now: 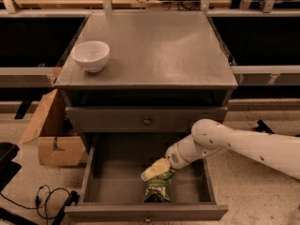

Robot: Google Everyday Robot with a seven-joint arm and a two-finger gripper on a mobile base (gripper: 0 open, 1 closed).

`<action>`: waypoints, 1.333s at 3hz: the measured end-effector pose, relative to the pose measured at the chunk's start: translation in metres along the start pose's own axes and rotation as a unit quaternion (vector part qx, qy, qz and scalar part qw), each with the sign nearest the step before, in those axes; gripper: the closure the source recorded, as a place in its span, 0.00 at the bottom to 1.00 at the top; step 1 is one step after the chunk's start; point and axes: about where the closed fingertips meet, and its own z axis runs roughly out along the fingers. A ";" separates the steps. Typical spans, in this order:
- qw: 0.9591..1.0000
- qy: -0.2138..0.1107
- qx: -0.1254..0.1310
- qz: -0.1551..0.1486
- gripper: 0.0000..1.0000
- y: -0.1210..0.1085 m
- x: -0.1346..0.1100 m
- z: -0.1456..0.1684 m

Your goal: Place green jalapeno chip bag into middle drawer

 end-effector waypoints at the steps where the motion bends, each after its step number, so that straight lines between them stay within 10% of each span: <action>1: 0.999 0.018 -0.013 -0.047 0.00 0.034 -0.011 -0.040; 4: 0.984 0.095 0.089 -0.122 0.00 0.151 -0.030 -0.290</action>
Offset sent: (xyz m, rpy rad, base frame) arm -0.1088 -0.0603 0.3162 -0.2309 -0.0310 0.4871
